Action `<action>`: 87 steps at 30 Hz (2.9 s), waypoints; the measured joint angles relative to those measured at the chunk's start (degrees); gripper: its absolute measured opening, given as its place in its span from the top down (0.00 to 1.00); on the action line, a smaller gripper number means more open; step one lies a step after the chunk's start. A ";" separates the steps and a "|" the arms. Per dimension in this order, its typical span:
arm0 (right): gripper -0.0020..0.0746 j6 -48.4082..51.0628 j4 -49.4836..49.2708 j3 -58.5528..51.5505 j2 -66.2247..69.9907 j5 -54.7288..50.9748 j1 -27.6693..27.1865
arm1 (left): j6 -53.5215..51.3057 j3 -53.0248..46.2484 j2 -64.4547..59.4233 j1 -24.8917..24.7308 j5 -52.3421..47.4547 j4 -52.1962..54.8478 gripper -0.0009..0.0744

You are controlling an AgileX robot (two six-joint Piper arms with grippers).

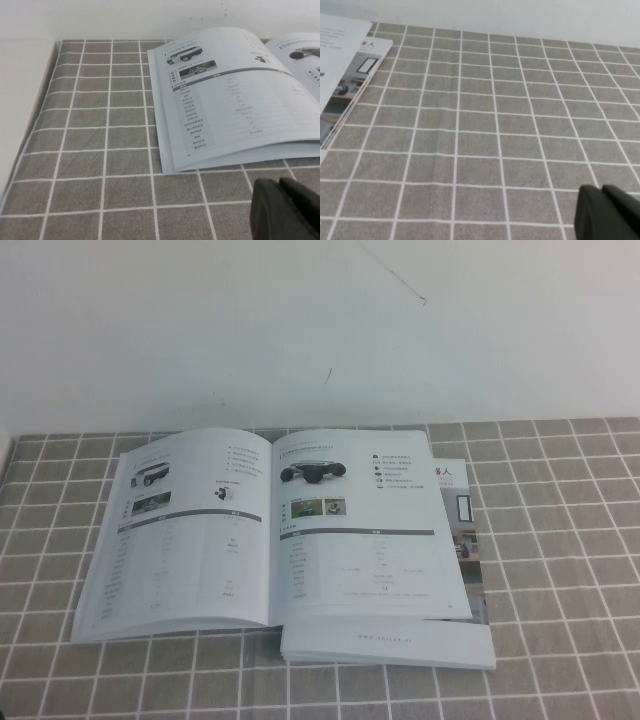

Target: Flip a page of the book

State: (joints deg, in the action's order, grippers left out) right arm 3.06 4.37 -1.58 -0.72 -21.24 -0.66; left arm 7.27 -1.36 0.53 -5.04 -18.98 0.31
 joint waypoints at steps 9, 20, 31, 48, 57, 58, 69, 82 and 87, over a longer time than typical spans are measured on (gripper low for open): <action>0.98 0.00 0.00 0.00 0.00 0.00 0.00 | 0.00 0.00 0.00 0.00 0.00 0.00 0.99; 0.98 0.00 0.00 0.00 0.00 0.00 0.00 | 0.00 0.00 0.00 0.00 0.00 0.00 0.99; 0.98 0.00 0.00 0.00 0.00 0.00 0.00 | 0.00 0.00 0.00 0.00 0.00 0.00 0.99; 0.98 0.00 0.00 0.00 0.00 0.00 0.00 | 0.00 0.00 0.00 0.00 0.00 0.00 0.99; 0.98 0.00 0.00 0.00 0.00 0.00 0.00 | 0.00 0.00 0.00 0.00 0.00 0.00 0.99; 0.98 0.00 0.00 0.00 0.00 0.00 0.00 | 0.00 0.00 0.00 0.00 0.00 0.00 0.99; 0.98 0.00 0.00 0.00 0.00 0.00 0.00 | 0.88 0.00 0.00 0.00 0.00 0.24 0.99; 0.98 0.00 0.00 0.00 0.00 0.00 0.00 | 0.74 0.00 0.00 0.00 0.00 0.24 0.99; 0.98 0.00 0.00 0.00 0.00 0.00 0.00 | 0.74 0.00 0.00 0.00 0.00 0.24 0.99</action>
State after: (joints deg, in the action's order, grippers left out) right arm 3.06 4.37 -1.58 -0.72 -21.24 -0.66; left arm 8.01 -1.36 0.53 -5.04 -18.98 0.55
